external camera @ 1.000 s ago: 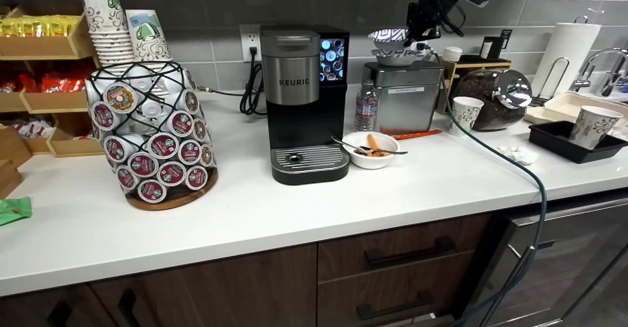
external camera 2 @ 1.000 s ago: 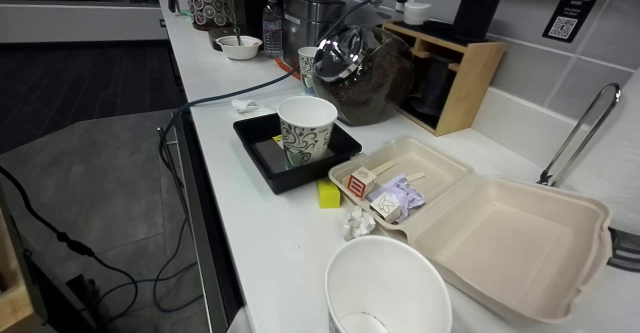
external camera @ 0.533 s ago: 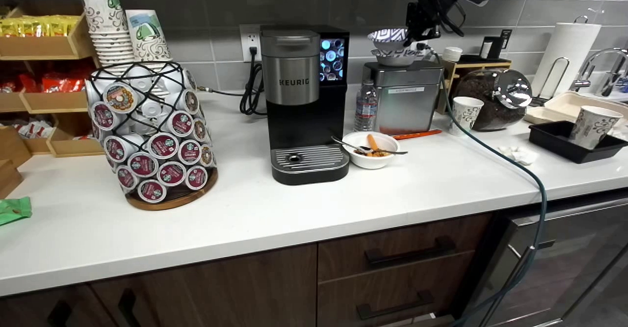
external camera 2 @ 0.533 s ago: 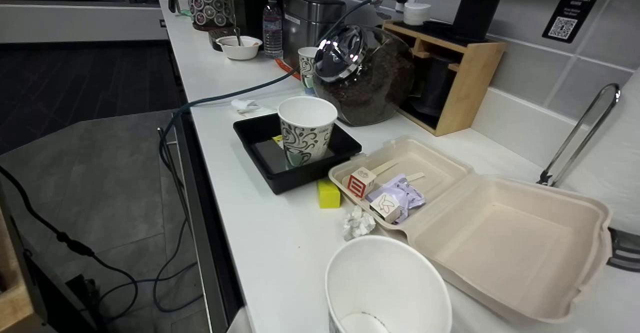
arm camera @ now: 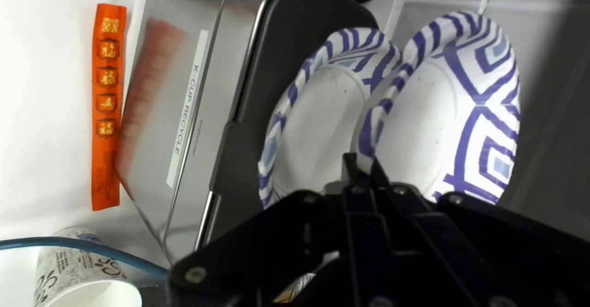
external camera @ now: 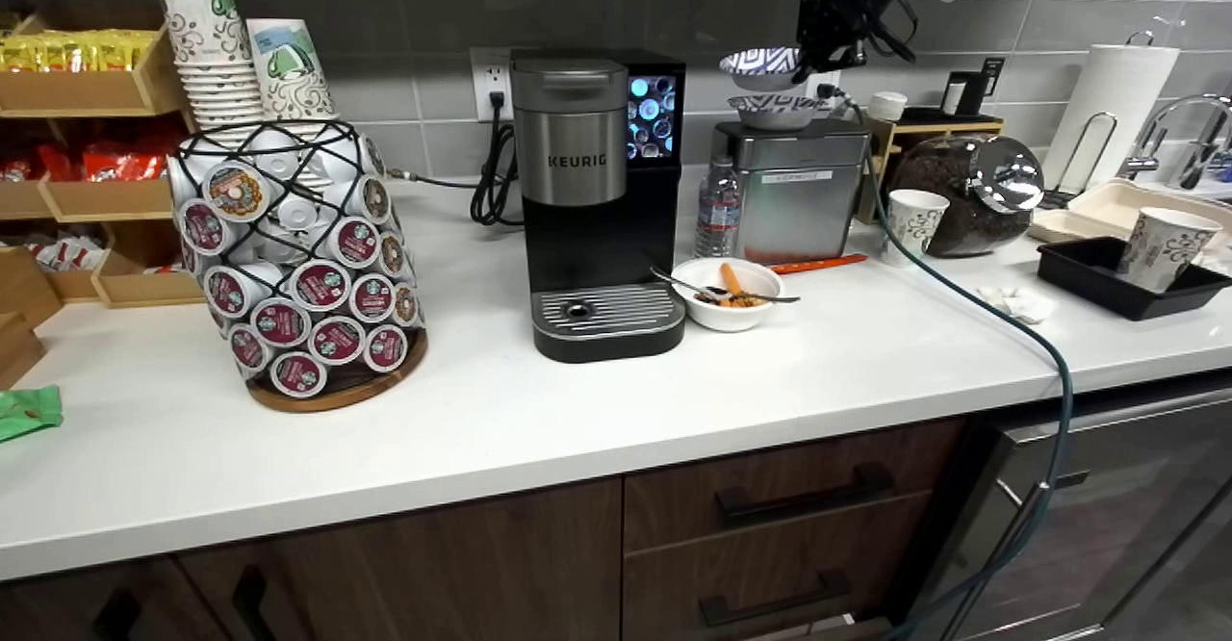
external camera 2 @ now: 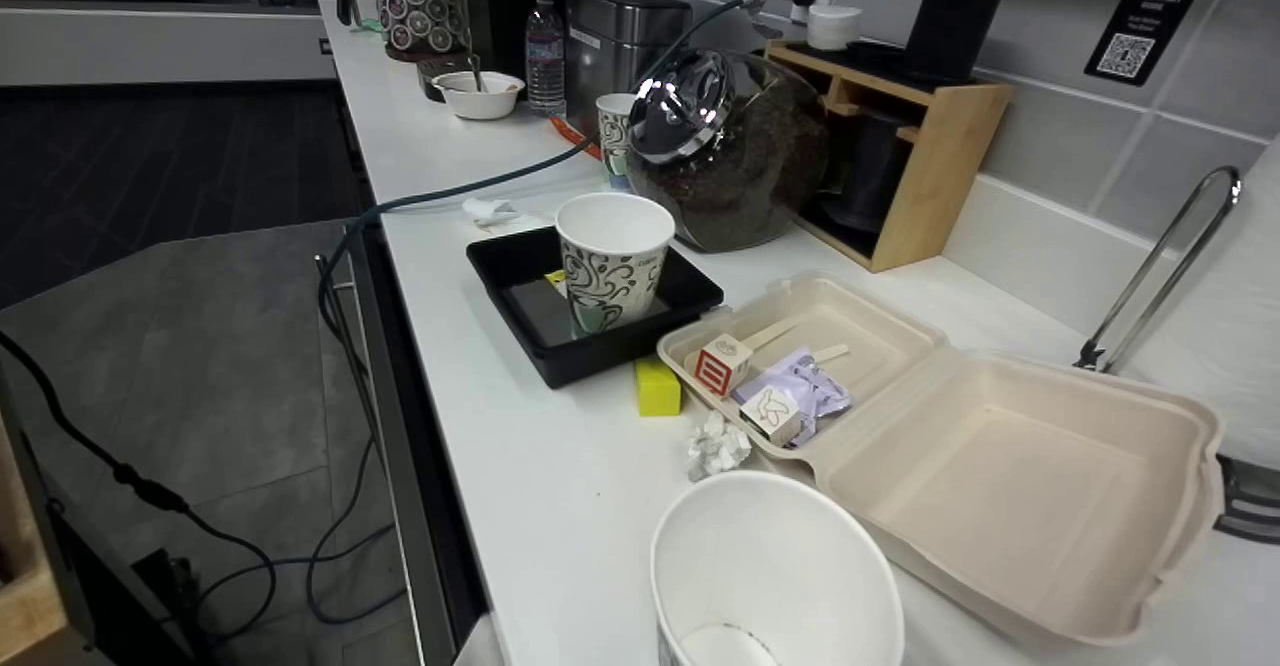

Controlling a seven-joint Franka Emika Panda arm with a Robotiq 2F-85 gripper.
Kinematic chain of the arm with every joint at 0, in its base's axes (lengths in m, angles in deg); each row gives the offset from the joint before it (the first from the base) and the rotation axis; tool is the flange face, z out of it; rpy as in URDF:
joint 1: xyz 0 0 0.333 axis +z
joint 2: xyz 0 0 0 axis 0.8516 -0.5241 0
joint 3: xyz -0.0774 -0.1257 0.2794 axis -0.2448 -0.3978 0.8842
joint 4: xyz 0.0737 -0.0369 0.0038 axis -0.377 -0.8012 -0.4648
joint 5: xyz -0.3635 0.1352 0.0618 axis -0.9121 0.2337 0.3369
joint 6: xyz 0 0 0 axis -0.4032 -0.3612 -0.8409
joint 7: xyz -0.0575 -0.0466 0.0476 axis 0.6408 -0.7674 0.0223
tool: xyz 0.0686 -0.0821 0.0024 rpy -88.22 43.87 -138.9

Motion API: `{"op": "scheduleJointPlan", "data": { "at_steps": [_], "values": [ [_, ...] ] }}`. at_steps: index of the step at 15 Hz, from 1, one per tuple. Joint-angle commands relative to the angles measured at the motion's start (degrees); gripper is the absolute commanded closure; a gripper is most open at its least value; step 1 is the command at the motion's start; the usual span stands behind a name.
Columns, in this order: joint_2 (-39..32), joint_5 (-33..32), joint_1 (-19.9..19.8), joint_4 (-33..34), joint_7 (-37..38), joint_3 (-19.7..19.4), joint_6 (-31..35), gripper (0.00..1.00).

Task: Empty the contents of the paper bowl onto the white bowl and then place the paper bowl on top of the recycling bin

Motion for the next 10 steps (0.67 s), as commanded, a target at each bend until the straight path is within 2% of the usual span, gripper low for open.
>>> {"op": "scheduleJointPlan", "data": {
  "at_steps": [1, 10],
  "values": [
    [4.1, 0.5, 1.4, -5.2, -0.6, -0.9, -0.2, 0.99],
    [3.7, -1.6, 2.9, -6.0, 3.0, -3.8, -0.5, 0.99]
  ]
}}
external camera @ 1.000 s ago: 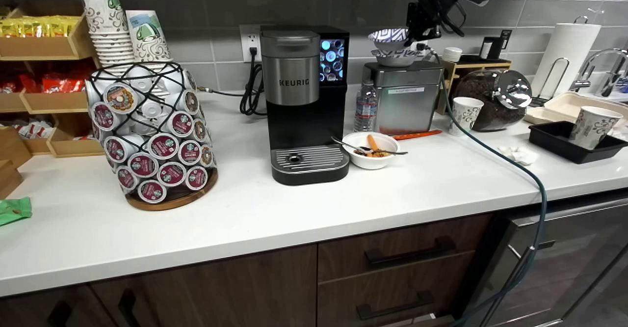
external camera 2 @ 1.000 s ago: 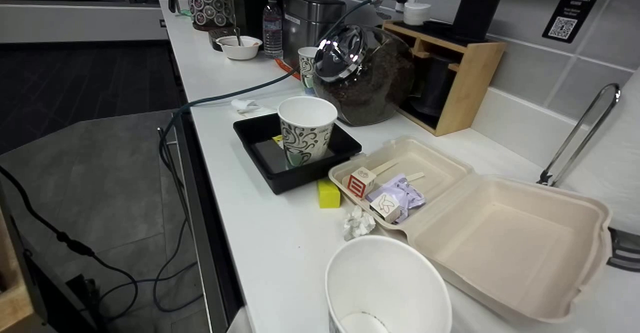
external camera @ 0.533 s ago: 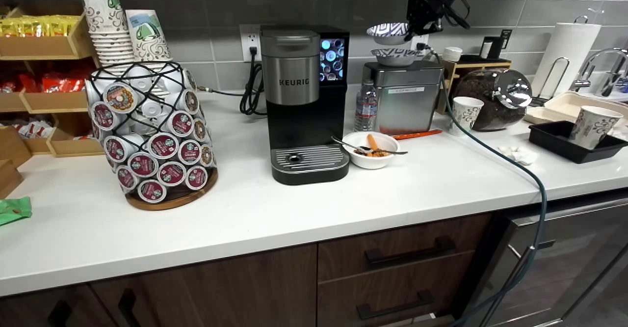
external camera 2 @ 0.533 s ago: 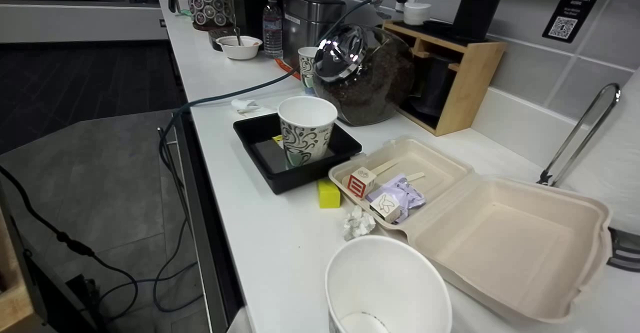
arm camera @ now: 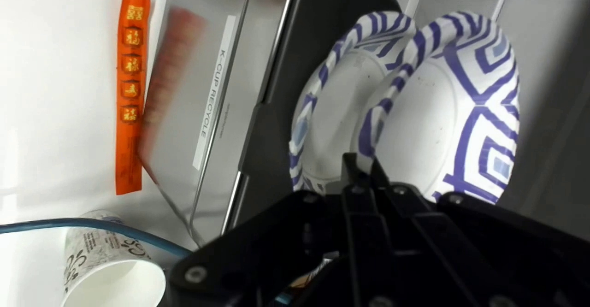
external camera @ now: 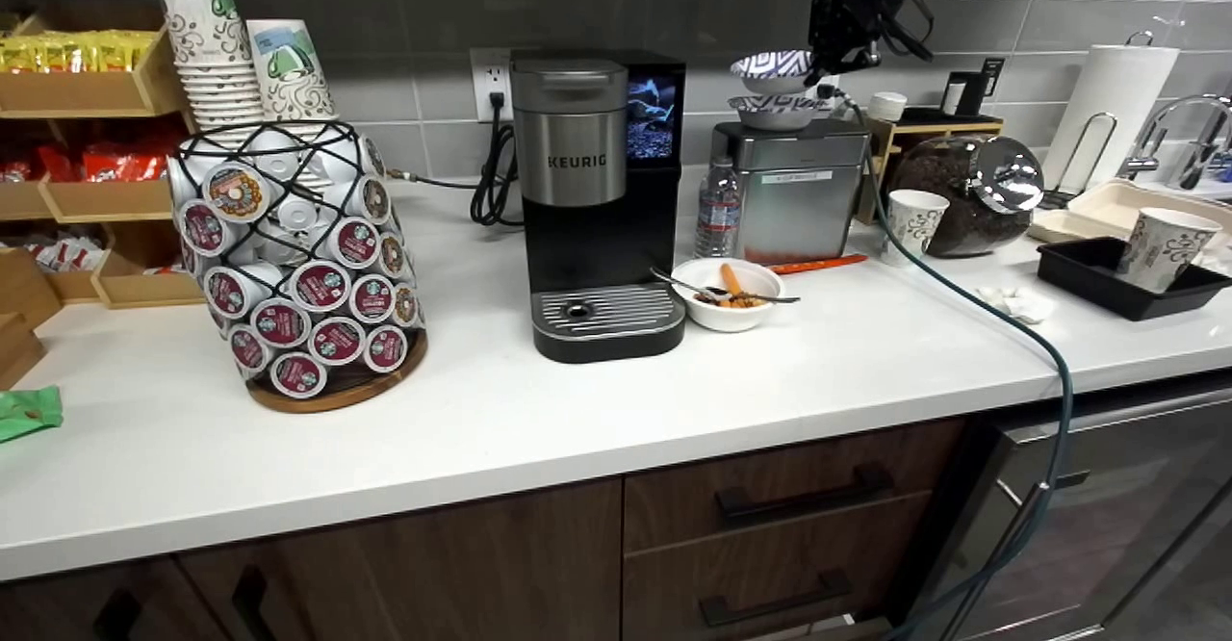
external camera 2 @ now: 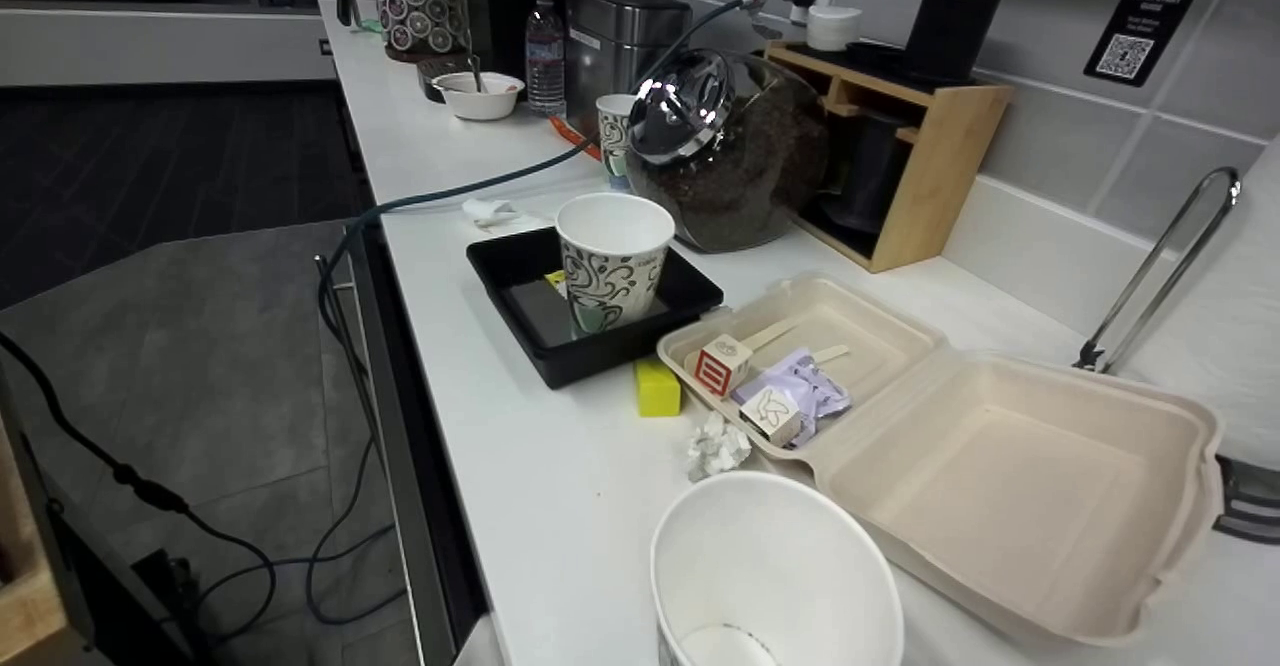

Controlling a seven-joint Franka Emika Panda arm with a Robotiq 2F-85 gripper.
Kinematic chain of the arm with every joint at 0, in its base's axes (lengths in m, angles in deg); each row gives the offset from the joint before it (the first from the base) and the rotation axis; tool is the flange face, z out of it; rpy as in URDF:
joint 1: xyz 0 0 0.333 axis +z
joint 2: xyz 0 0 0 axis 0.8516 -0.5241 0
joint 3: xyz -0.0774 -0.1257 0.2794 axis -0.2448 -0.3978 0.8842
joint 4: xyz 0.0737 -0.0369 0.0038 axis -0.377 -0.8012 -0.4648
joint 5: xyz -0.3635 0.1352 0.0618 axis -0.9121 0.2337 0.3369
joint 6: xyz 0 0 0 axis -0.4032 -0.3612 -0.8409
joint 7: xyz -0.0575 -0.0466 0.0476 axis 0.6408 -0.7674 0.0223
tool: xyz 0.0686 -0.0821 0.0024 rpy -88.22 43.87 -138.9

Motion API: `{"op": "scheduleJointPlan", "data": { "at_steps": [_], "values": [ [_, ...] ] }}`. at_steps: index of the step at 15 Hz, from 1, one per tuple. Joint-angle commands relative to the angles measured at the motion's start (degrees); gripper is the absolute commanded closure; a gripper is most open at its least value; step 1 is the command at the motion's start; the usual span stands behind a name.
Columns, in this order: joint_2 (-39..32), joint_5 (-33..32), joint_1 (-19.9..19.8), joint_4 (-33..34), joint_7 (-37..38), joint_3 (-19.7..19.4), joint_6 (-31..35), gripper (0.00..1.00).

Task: Empty the contents of the paper bowl onto the white bowl and then place the paper bowl on top of the recycling bin

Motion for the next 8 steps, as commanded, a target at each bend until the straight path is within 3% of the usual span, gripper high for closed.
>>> {"op": "scheduleJointPlan", "data": {
  "at_steps": [1, 2, 3, 8],
  "values": [
    [0.8, -1.3, 1.5, -1.6, 2.6, -1.8, -0.8, 0.99],
    [0.8, -1.2, 1.5, -1.7, 2.7, -1.9, -0.7, 0.72],
    [0.8, -0.9, 1.4, -1.7, 2.6, -1.9, -0.3, 0.71],
    [1.1, -0.3, 1.0, -1.9, 2.7, -1.8, 0.4, 0.35]
  ]
}}
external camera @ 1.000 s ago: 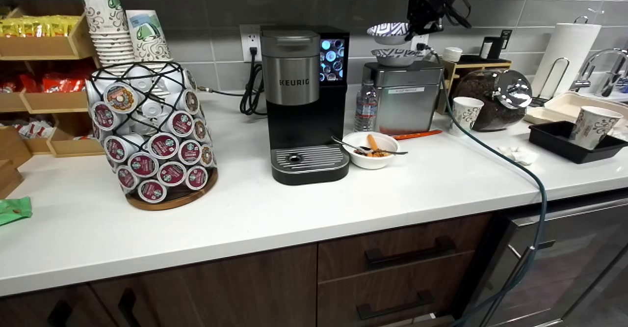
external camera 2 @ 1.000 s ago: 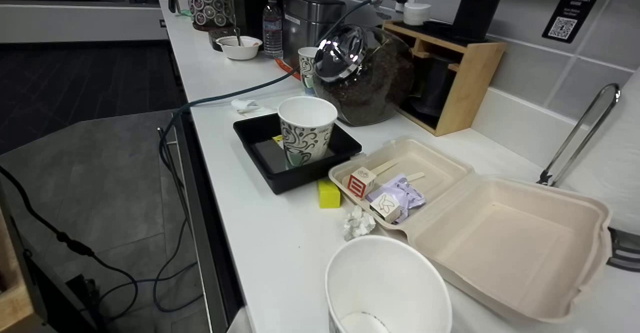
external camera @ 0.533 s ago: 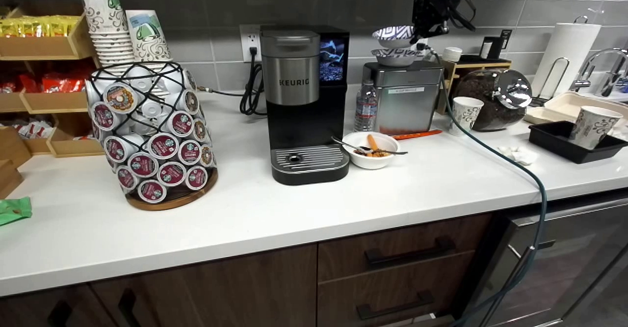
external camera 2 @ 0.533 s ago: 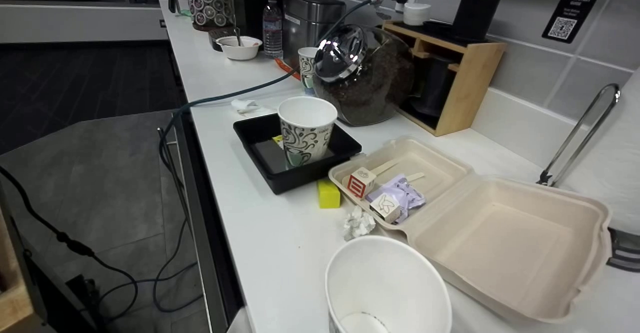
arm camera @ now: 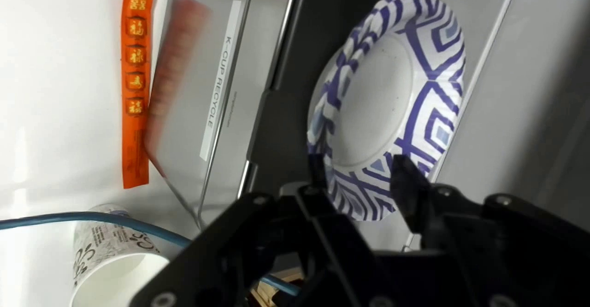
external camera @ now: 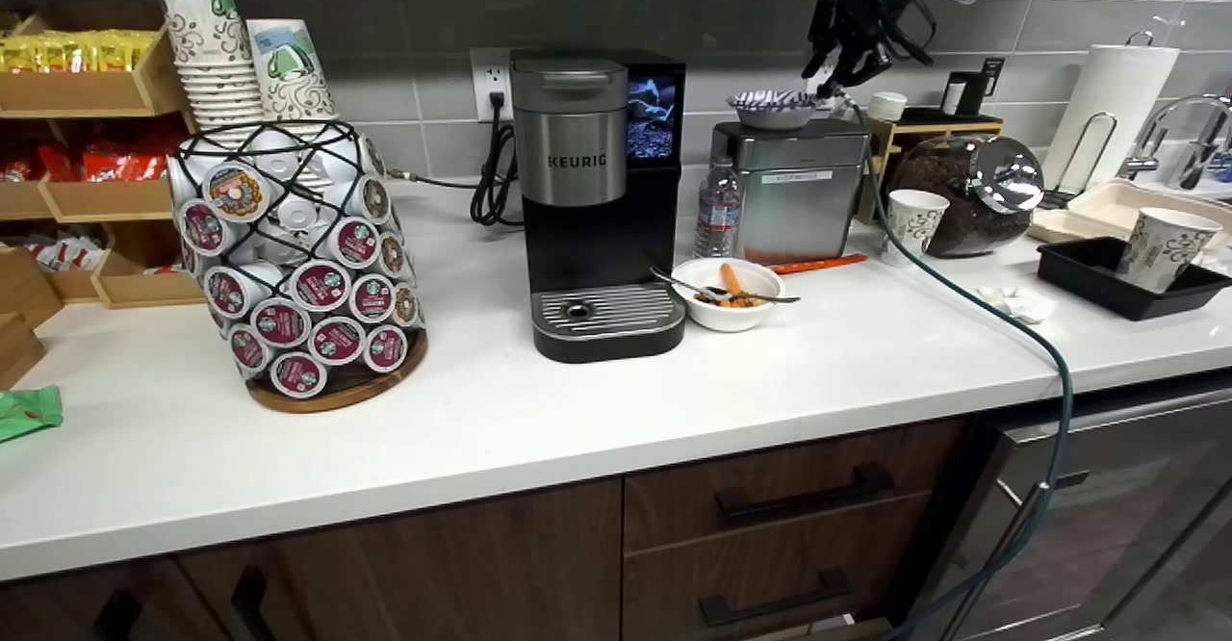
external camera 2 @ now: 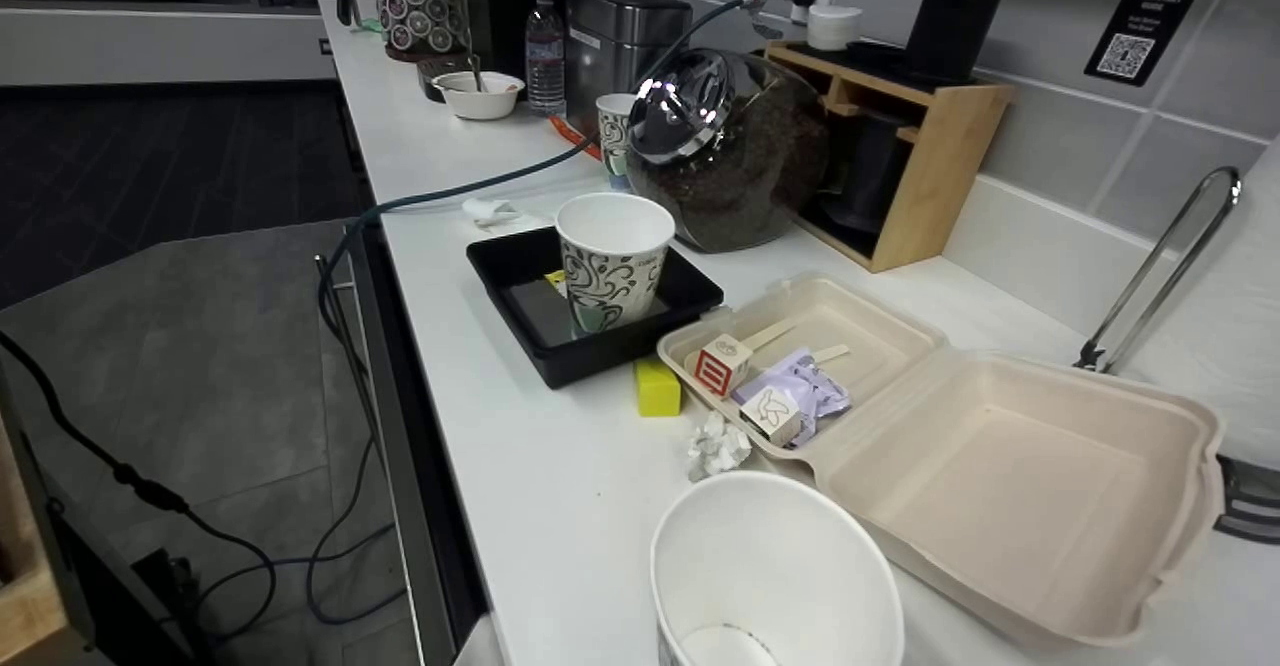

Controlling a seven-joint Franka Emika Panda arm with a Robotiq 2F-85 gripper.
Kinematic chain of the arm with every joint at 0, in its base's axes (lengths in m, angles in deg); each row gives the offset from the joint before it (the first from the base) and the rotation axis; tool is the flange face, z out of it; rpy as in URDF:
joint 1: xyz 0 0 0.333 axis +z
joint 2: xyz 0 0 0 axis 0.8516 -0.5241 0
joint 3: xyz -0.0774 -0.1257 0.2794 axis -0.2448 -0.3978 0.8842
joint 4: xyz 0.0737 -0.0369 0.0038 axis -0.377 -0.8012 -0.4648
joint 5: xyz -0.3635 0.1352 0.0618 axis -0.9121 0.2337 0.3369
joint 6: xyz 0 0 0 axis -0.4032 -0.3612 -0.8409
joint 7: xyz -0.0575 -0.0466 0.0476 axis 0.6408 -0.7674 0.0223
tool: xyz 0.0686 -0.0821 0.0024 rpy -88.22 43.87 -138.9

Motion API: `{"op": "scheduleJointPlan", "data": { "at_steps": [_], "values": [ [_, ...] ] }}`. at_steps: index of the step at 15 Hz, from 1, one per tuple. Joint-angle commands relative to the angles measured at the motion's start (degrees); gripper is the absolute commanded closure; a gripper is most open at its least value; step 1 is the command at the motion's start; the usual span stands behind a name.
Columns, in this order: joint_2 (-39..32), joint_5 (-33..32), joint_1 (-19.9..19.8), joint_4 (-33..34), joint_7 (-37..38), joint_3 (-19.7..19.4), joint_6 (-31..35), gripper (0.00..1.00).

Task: Empty the contents of the paper bowl onto the white bowl and then place the paper bowl on top of the recycling bin

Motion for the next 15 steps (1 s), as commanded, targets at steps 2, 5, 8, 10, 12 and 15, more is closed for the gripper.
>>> {"op": "scheduleJointPlan", "data": {
  "at_steps": [2, 5, 8, 10, 12, 15],
  "values": [
    [2.6, -0.3, 0.5, -2.7, 1.2, -0.7, 1.5, 0.20],
    [6.2, -1.5, 0.6, -7.4, 0.0, -1.0, 6.1, 0.01],
    [9.7, -3.1, 0.9, -14.9, -4.1, -0.7, 15.1, 0.00],
    [12.3, -4.2, 1.0, -21.3, -6.2, 0.1, 20.7, 0.00],
    [14.9, -6.9, 2.3, -27.2, -5.0, -0.7, 26.2, 0.00],
    [21.0, -14.5, 7.3, -36.3, 3.9, -6.0, 33.5, 0.00]
  ]
}}
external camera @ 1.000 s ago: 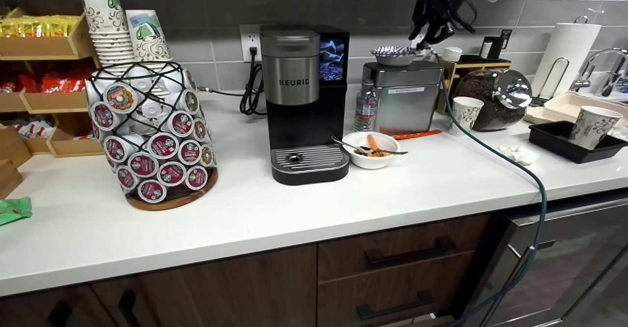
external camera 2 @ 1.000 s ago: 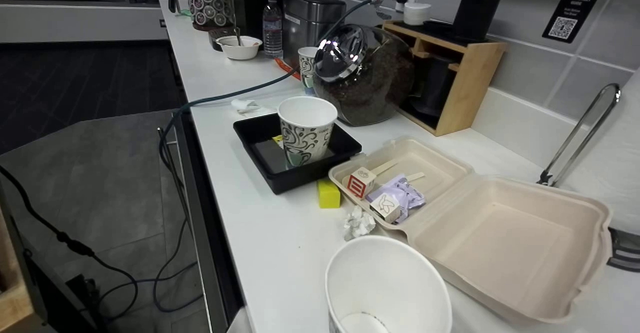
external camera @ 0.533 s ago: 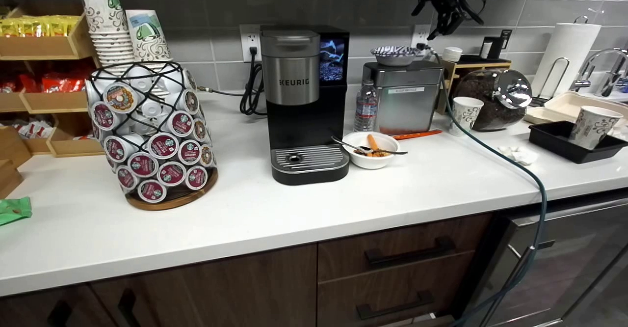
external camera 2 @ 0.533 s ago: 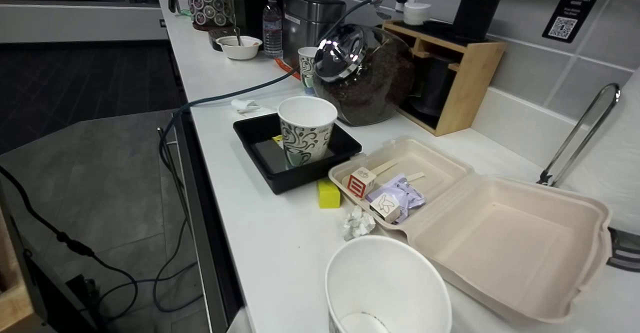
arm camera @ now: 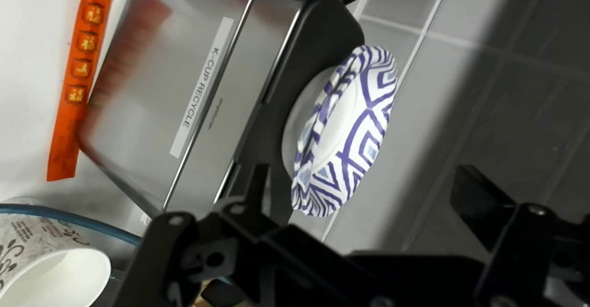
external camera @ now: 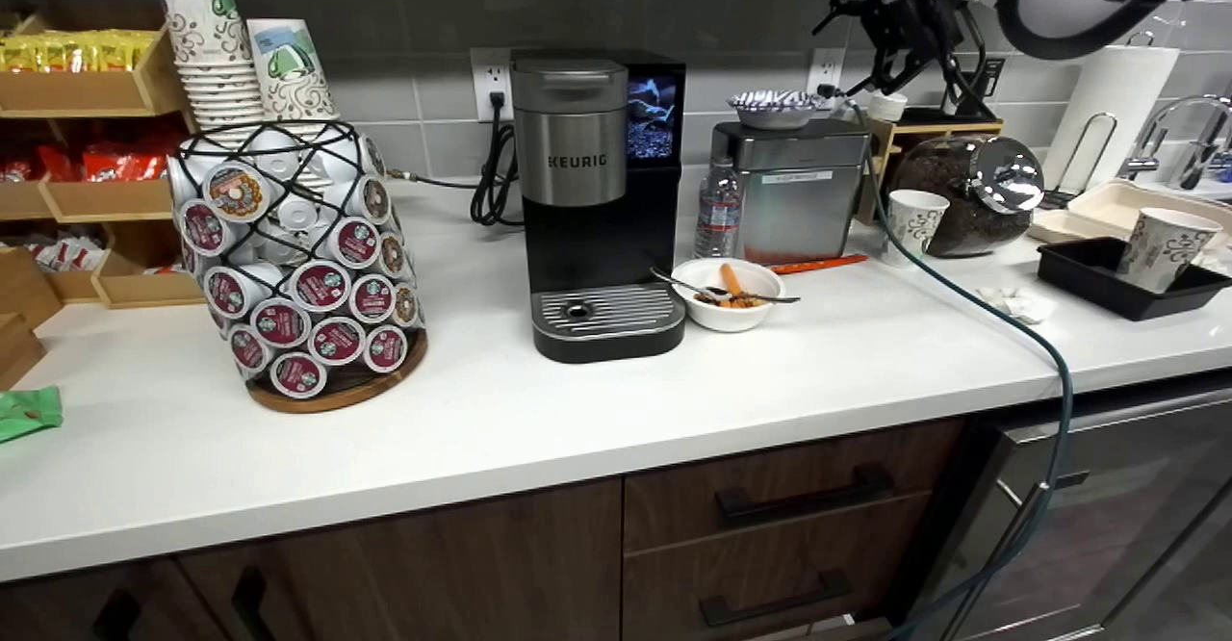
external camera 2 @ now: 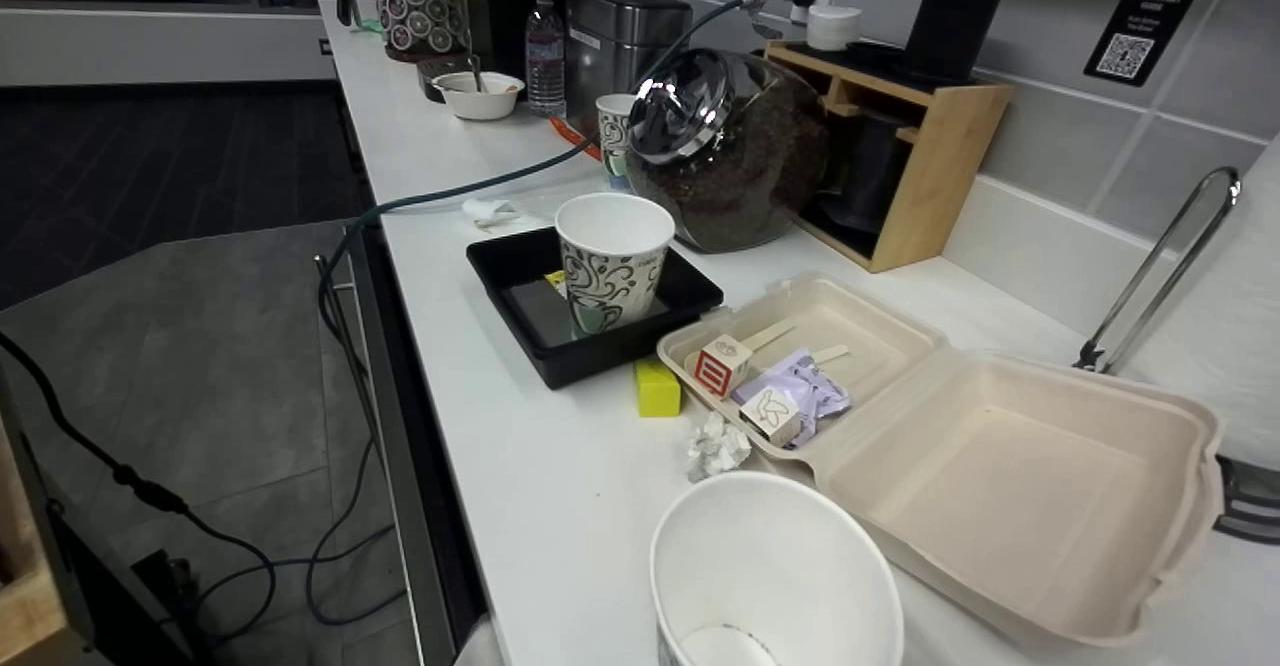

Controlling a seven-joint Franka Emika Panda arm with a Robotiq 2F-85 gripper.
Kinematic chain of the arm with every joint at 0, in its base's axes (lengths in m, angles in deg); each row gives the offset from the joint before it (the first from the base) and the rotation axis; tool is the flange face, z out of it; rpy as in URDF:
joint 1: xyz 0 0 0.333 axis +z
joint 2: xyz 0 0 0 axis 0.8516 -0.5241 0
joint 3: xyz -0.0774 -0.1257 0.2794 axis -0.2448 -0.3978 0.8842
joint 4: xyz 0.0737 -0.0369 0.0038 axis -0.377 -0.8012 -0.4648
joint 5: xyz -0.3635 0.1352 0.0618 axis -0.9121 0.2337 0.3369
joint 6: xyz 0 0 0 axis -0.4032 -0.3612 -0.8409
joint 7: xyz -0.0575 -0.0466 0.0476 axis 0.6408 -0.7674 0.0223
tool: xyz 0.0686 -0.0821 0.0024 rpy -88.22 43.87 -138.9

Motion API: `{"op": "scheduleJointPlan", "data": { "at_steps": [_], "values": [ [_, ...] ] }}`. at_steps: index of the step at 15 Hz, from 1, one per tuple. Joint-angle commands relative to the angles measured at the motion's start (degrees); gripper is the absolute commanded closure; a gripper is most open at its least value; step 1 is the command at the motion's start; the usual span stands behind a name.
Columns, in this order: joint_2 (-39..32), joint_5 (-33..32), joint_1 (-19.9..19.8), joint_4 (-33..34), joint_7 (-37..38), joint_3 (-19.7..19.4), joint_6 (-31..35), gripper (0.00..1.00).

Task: Empty the contents of the paper bowl onto the white bowl and then place the paper bowl on top of the recycling bin

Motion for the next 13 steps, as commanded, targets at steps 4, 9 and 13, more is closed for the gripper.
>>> {"op": "scheduleJointPlan", "data": {
  "at_steps": [4, 9, 13],
  "values": [
    [14.9, -22.5, 11.1, -17.4, 24.3, -16.5, 11.4, 0.00],
    [23.6, -38.1, 2.2, -23.5, 33.5, -17.4, 19.9, 0.00],
    [22.1, -35.9, 2.0, -21.6, 30.5, -18.2, 20.1, 0.00]
  ]
}}
